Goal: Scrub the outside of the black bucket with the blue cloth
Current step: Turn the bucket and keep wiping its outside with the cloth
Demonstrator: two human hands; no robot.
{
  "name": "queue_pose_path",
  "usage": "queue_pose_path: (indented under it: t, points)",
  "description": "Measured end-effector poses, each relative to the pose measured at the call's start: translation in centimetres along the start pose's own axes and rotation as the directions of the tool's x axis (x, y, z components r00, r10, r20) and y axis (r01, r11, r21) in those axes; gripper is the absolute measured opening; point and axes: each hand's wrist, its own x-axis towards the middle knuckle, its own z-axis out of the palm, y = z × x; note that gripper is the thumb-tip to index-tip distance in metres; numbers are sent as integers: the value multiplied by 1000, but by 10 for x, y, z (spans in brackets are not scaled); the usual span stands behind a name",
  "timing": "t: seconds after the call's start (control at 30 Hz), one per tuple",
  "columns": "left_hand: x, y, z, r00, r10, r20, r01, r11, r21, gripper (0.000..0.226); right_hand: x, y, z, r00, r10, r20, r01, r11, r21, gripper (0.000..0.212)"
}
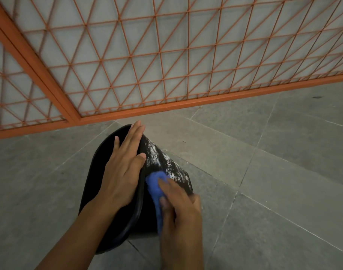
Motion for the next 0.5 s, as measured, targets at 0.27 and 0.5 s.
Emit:
queue_pose_path:
  t: [0.27,0.5]
  points:
    - [-1,-1,0,999,36,19,-37,999,23,66,-29,4,-3,973,-225,58,230,903,-364,41]
    - [0,3,1,999,52,14,-53,998,23,66,-1,7,6,995,-12,-95,5,997,-83,45]
